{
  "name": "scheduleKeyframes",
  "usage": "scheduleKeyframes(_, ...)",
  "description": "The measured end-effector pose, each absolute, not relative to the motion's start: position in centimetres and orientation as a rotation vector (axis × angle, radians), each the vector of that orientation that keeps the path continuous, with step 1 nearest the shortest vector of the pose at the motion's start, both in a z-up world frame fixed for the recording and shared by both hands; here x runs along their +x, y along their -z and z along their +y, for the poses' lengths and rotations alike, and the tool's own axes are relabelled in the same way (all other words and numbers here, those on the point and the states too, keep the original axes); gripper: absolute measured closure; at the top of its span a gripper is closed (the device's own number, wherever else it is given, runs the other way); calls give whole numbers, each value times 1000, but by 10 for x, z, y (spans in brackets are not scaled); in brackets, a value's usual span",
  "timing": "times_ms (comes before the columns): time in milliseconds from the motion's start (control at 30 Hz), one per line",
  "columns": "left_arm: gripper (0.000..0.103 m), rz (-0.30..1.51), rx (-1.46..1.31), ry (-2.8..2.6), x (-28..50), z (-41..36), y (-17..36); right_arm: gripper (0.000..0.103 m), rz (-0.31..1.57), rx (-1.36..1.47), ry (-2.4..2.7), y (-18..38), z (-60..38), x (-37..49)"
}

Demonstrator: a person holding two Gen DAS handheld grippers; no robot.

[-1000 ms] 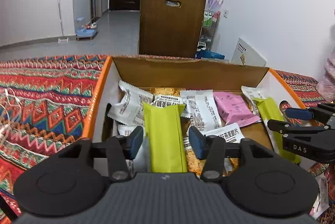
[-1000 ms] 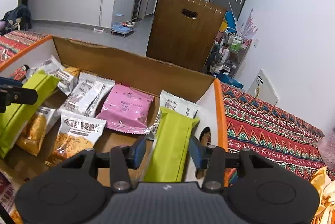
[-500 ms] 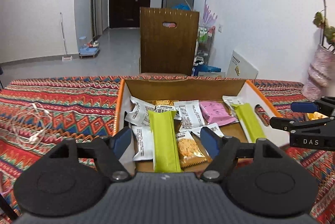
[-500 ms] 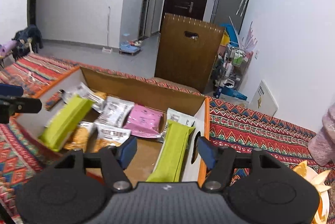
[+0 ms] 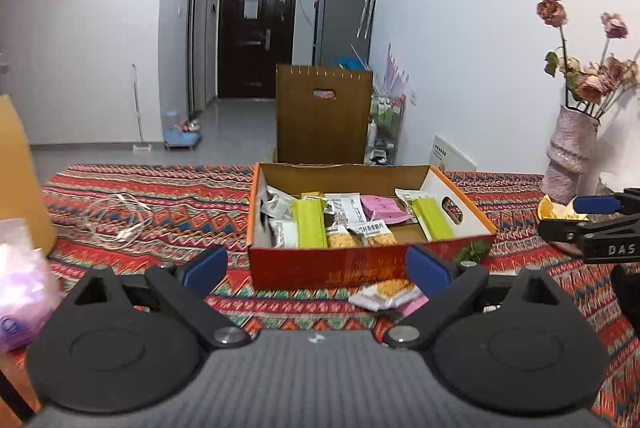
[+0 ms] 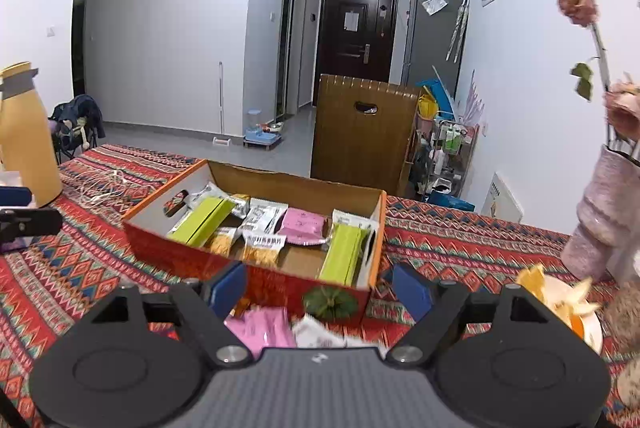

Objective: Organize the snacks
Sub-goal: 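Lift both open tools out of the box and move back to the snack pile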

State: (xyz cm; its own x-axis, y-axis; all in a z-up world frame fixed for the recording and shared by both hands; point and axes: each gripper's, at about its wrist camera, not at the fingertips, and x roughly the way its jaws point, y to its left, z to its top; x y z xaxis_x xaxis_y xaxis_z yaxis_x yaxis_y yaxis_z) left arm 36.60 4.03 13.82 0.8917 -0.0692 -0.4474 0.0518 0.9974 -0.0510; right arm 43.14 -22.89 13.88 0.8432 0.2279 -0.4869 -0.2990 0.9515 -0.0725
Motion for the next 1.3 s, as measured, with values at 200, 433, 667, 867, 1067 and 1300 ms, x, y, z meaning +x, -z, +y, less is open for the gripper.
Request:
scheduleKeyframes(200,3,437,-28,86,303,34,-135,19,478,-119,-287,-130,-246,365)
scheduleKeyframes(433,1,412,-17,99,231,23,-118,16,481,-95,-314,-107,-255,289)
scheduleKeyframes(667,1,441,-34,102,184,18,-97,15,512,-57,-336,-79,-253,226)
scheduleKeyframes(867,1,475,-42,124,164,12,-83,15,552,-24,-340,-59,-251,193)
scheduleKeyframes(1067,1,504,-31,130,163,8,-73,14,573,-26,-344,-49,-247,177)
scheduleKeyframes(1300,1,515,-36,132,172,9,-70,14,593,-15,-339,-44,-246,186)
